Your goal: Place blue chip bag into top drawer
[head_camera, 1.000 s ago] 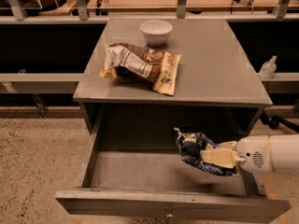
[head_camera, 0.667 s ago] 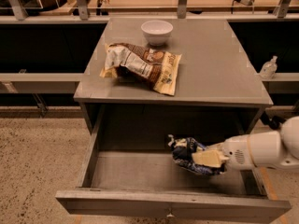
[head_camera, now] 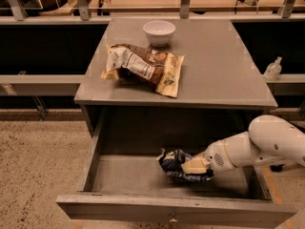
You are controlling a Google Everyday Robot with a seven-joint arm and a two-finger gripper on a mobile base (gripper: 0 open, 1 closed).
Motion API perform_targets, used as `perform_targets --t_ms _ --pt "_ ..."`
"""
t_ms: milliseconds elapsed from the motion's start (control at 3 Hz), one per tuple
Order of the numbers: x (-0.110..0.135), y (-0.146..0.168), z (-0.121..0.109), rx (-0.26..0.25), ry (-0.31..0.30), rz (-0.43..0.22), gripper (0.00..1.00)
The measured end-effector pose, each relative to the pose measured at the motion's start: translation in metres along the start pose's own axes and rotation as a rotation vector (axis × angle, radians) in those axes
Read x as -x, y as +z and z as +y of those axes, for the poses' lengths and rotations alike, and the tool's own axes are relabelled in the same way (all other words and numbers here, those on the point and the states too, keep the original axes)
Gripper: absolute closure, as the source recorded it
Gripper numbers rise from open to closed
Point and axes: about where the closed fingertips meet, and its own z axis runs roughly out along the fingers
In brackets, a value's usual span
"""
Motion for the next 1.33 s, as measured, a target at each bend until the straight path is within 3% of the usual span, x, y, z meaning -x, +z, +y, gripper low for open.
perform_targets --t_ms 333,667,1000,1333 --pt "0.02 -0.005 0.007 -0.036 -0.003 -0.038 0.13" --pt "0.057 -0.041 0.031 -0.061 -0.036 -0.137 0.0" --pt "0.09 -0.087 0.06 -0.072 -0.061 -0.25 0.17" --pt "0.111 -0.141 0.094 -0.063 -0.057 -0.345 0.41"
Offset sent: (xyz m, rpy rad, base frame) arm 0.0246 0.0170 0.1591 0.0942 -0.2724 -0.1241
